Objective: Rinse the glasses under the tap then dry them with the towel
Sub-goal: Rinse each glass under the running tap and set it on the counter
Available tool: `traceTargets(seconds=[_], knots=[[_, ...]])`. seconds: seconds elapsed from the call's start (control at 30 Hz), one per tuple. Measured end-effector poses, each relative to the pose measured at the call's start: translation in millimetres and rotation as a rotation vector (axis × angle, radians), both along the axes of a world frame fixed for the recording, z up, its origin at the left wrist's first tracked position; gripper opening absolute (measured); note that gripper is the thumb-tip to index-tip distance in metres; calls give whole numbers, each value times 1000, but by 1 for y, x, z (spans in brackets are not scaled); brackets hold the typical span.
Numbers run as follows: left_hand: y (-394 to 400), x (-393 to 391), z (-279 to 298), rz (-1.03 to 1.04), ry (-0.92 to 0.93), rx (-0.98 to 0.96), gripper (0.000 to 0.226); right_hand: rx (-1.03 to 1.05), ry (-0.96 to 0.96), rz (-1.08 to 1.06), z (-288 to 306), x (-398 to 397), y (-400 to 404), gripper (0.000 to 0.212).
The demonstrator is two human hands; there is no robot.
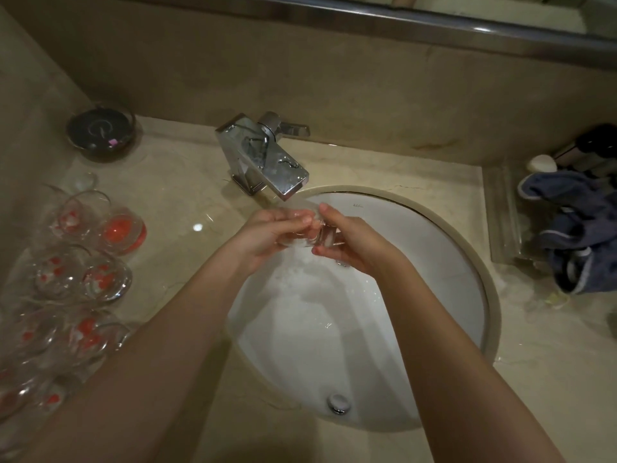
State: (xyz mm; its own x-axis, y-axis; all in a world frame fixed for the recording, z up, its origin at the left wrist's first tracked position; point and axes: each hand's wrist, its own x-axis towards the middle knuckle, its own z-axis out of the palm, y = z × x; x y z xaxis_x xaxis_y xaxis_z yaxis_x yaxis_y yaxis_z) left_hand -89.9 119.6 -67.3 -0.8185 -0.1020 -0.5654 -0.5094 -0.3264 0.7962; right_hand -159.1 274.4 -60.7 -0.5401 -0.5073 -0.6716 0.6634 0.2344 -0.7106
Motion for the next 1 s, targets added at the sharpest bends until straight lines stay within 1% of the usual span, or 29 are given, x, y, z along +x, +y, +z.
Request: traceTargets(seconds=[0.03, 0.13, 0.17, 0.2, 0.23, 0.27, 0.3, 0.33, 0.37, 0.43, 0.47, 0.5, 0.53, 0.57, 0.6, 0.67, 0.7, 0.8, 0.87, 0.93, 0.97, 1.0], knots=[[0, -1, 0, 6, 2, 13, 11, -17, 36, 3, -3, 0, 2, 37], [0, -1, -3, 31, 3, 42, 12, -17, 146, 32, -9, -3, 5, 43], [1, -1, -4, 30, 4, 46, 12, -25, 133, 32, -9, -5, 6, 38], [2, 0, -4, 31, 6, 52, 13, -41, 79, 30, -6, -4, 6, 31], [3, 0, -4, 36, 7, 64, 15, -40, 11, 24, -2, -4, 6, 34], [3, 1, -4, 41, 8, 73, 19, -18, -42, 17, 0, -4, 5, 44], [3, 1, -5, 46, 7, 76, 23, 9, -49, 19, 1, -5, 6, 52], [3, 2, -6, 49, 1, 71, 26, 21, -24, 33, -2, -5, 7, 55], [3, 2, -6, 51, -5, 69, 26, 9, 11, 56, -4, -5, 7, 51], [2, 3, -8, 54, -10, 79, 21, -25, 100, 94, -9, -3, 9, 34], [2, 3, -8, 56, -4, 89, 18, -28, 147, 107, -9, -4, 9, 32], [2, 3, -7, 63, 1, 99, 17, -25, 175, 113, -10, -4, 9, 36], [2, 3, -7, 71, 3, 104, 18, -23, 179, 109, -9, -4, 9, 36], [2, 2, -6, 76, 4, 103, 19, -19, 156, 108, -7, -4, 8, 34], [3, 2, -6, 70, 5, 97, 22, -2, 107, 105, -4, -4, 8, 38], [4, 1, -7, 40, 6, 79, 27, 60, 4, 108, -1, -5, 8, 55], [4, 2, -7, 29, 6, 71, 25, 68, -7, 116, 0, -5, 9, 57], [5, 3, -6, 32, 3, 53, 18, 16, 47, 88, -3, -4, 15, 40], [5, 3, -6, 31, 2, 30, 16, -22, 67, 44, -3, -4, 19, 42], [7, 2, -6, 15, 8, 25, 20, -25, 27, 40, -4, -4, 22, 39], [8, 2, -6, 8, 15, 27, 24, -4, -6, 58, -3, -2, 21, 34], [9, 1, -5, 7, 19, 34, 30, 29, -42, 71, -2, -1, 21, 35]])
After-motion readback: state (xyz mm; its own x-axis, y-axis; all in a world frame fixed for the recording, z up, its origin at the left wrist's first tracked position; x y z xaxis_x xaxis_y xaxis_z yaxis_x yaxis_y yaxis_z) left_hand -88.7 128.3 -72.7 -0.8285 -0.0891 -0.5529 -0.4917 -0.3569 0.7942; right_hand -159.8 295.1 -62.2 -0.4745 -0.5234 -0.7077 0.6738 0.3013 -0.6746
